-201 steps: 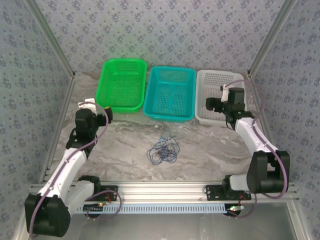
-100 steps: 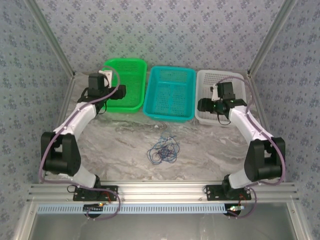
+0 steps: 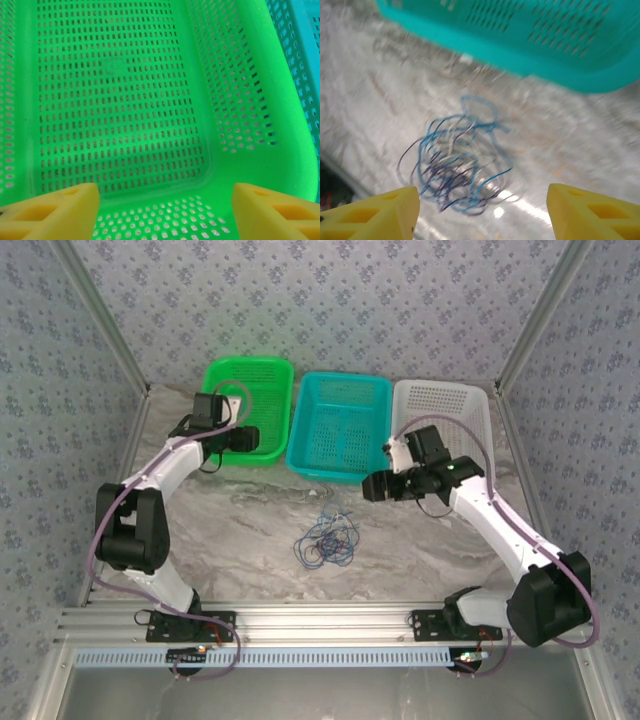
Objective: Untangle the cables
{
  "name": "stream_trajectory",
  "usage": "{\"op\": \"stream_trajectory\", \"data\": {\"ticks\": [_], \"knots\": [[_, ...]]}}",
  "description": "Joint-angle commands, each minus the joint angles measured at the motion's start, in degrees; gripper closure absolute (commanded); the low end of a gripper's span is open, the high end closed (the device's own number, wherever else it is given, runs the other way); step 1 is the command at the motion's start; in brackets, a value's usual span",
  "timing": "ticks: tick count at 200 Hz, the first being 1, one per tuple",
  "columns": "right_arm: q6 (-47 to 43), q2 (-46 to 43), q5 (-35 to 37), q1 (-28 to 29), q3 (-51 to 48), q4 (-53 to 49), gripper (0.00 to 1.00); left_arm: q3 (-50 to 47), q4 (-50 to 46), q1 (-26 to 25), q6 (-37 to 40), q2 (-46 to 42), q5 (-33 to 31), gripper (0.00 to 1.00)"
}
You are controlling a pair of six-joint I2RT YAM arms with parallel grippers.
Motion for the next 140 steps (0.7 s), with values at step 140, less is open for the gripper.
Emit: {"op": "stream_trajectory", "data": {"ticks": [140], "knots": [[8.58,11.88,-2.14,14.77,-0.48,3.59,0.4,-7.79,-3.83,-1.43,-1.25,-7.85,-1.12,0.39]]}}
